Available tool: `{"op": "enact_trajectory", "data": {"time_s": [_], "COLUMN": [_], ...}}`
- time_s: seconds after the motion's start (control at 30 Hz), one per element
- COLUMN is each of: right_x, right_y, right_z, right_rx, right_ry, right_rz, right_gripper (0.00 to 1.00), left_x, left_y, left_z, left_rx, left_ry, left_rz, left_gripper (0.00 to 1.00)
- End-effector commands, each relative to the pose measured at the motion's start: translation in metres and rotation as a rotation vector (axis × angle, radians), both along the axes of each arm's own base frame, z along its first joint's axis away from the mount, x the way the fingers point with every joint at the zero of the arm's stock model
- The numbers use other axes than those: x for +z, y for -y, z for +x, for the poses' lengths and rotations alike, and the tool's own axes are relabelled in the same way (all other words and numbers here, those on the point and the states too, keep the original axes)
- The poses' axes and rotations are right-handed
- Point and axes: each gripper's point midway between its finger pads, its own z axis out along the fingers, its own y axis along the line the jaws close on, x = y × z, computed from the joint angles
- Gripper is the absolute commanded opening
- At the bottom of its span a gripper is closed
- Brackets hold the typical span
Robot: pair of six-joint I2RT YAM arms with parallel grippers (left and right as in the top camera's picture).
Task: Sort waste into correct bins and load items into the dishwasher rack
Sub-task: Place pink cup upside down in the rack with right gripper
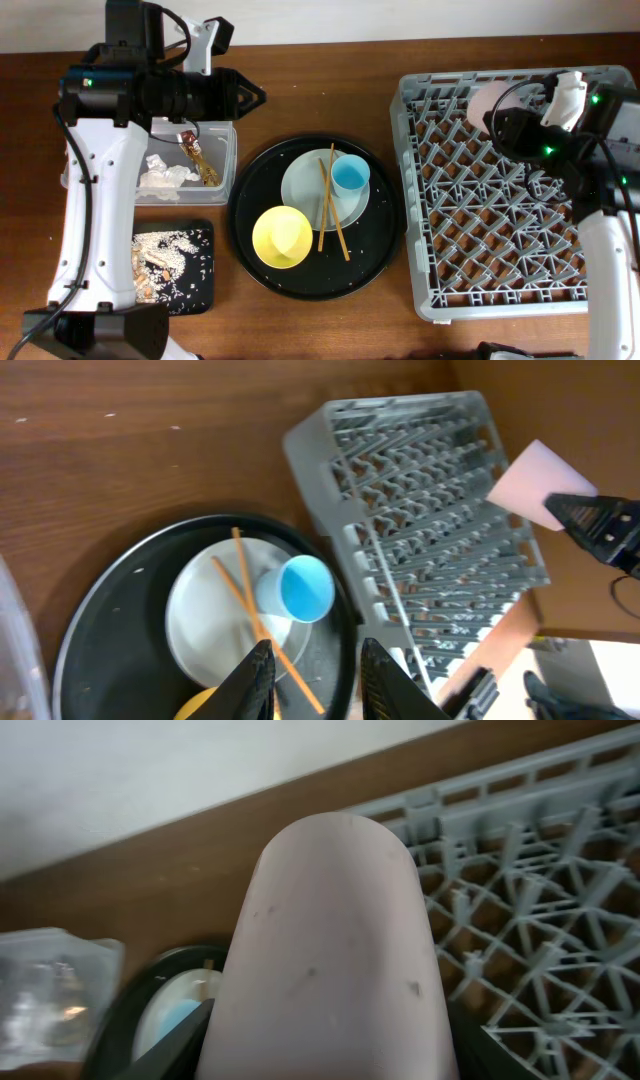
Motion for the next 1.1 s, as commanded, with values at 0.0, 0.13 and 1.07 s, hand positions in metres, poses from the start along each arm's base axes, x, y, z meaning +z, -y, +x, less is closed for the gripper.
{"op": "enact_trajectory", "data": {"time_s": [0.0,0.13,1.07], "right_x": [-0.027,-0.065,-0.048], "right_y": [0.006,-0.014,-0.003], "right_z": [0.009,0.018,0.018], "right_rx": [-0.002,0.079,0.069], "right_ry": [-0.087,-0.186,-0.32], "right_rz": [-0.136,-0.183,-0.27], "right_gripper": [0.4,0.38,0.87], "left_x": [-0.01,-0.02,-0.039], "left_y": [-0.011,-0.017,0.019], "left_z": [0.006,0.007,-0.009], "left_rx": [0.06,0.097,0.074], "left_ry": [0.015,0.011,-0.047], "left_rz": [0.123,0.217,0.281], "left_gripper": [0.37,0.51,0.53]}}
